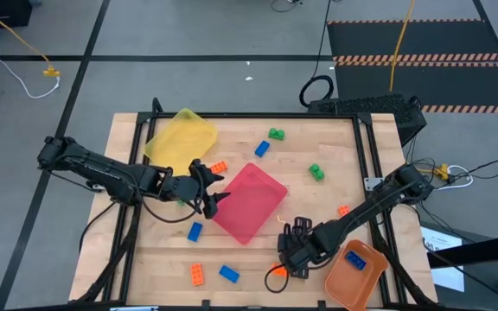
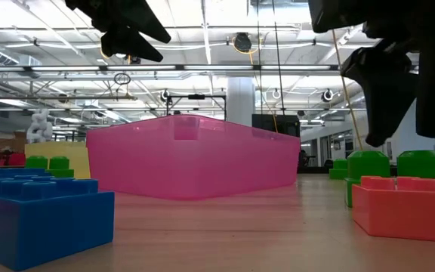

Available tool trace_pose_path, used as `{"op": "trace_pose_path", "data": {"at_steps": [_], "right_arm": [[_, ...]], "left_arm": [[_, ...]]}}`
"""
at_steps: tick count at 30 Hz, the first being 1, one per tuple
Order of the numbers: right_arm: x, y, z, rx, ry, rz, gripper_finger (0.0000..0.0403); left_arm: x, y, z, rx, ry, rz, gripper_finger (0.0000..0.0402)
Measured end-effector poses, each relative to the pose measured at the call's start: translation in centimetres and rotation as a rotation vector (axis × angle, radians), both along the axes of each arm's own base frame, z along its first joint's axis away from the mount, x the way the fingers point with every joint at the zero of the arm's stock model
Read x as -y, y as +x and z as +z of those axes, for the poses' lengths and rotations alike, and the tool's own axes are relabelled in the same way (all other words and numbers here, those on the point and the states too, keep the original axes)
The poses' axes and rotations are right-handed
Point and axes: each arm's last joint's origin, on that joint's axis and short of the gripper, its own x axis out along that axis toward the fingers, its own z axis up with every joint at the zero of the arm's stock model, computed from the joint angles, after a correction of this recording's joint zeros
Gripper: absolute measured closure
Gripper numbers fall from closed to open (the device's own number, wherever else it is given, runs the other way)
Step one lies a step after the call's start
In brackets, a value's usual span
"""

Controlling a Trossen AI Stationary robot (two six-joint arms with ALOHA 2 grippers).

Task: Sort & place blocks by color
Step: Put the green game piece into the red bin

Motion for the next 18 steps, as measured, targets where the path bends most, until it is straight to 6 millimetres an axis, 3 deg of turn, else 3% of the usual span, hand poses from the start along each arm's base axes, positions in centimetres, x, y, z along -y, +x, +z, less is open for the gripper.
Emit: {"op": "trace_pose_path", "data": {"at_steps": [5,14,18], "right_arm": [[-0.3,0.0,-0.6,-0.004,-0.023,-0.012,0.0129],[-0.8,0.6,-3.6,-0.07,-0.093,0.097,0.013],[-0.8,0.7,-4.3,-0.089,-0.112,0.127,0.016]], "left_arm": [[0.0,0.0,0.0,0.001,-0.001,0.001,0.0126],[0.0,0.1,0.1,0.019,-0.013,0.009,0.0126],[0.1,0.1,0.2,0.033,-0.017,0.006,0.0126]]}}
